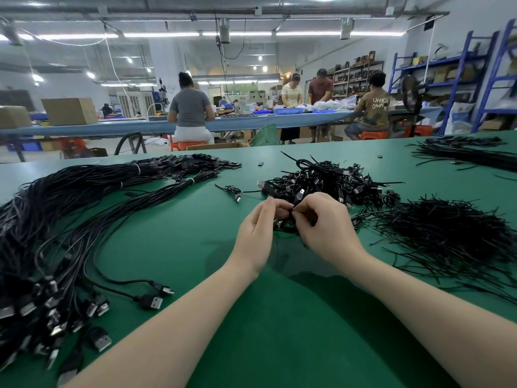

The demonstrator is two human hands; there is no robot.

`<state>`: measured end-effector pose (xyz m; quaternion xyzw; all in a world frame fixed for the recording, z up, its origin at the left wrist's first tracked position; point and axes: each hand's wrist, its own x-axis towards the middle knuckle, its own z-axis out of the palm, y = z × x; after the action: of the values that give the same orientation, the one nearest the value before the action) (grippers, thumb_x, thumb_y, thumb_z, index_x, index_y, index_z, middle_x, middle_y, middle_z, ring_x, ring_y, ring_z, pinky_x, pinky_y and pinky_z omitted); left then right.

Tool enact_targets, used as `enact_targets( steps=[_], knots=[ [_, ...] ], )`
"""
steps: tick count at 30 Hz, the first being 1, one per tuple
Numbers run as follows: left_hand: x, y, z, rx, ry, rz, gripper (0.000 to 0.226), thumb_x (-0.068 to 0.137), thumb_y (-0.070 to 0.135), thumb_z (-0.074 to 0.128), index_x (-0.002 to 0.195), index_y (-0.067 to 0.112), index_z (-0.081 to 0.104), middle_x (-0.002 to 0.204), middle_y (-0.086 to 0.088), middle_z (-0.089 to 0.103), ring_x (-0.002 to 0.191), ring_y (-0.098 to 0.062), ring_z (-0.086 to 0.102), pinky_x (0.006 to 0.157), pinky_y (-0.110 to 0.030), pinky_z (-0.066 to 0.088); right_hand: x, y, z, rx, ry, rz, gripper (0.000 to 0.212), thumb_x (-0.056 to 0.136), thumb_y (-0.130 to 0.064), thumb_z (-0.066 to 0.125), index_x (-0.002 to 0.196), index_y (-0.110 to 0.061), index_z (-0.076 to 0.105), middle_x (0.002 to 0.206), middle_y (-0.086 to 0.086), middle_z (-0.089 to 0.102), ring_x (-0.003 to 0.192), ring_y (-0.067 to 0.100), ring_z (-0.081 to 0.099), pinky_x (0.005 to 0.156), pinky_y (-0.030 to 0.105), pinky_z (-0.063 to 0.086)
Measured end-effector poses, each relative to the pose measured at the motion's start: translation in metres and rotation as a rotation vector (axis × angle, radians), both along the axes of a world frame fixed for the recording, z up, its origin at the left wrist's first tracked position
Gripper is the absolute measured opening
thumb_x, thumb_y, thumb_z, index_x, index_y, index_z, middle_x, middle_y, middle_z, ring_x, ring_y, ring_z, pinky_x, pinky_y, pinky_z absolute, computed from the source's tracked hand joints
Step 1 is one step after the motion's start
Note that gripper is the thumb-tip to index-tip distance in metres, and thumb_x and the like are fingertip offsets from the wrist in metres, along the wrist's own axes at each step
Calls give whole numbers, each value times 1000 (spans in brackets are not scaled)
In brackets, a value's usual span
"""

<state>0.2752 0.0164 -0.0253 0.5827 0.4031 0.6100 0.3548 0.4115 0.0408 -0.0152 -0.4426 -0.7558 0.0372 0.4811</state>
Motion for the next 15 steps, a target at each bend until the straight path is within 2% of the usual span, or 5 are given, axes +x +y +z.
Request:
enact_targets(
  steps=[3,6,8,11,15],
  knots=[
    [-2,2,-1,15,93,6,38,91,44,35,88,35,71,111,17,61,117,4,49,99,-22,39,0,-1,-1,-37,15,40,16,84,-7,66,76,-20,59,77,-13,52,70,0,51,63,8,37],
    [-4,3,0,33,58,-21,33,93,30,40,84,26,71,92,20,65,89,8,55,76,-7,40,1,0,-2,-72,28,64,12,84,-7,67,79,-17,64,76,-16,53,70,-3,51,63,6,38],
    [-5,5,0,46,33,-10,31,96,19,41,81,20,69,83,15,63,81,0,55,75,-14,43,0,0,-2,-97,23,97,11,84,-8,67,79,-17,66,76,-12,57,69,-2,53,62,7,37],
    [-2,4,0,82,38,-2,27,93,23,43,77,20,65,74,10,58,71,-5,51,66,-16,43,-2,-1,-3,-61,-55,128,6,83,-6,67,79,-11,67,78,-1,60,71,9,54,65,12,40],
    [-2,4,0,-43,-46,22,27,96,18,42,85,22,66,70,5,59,62,-15,57,57,-25,51,-6,-4,-1,70,-75,95,7,81,1,64,75,-3,64,75,4,59,72,20,53,64,30,44]
  ],
)
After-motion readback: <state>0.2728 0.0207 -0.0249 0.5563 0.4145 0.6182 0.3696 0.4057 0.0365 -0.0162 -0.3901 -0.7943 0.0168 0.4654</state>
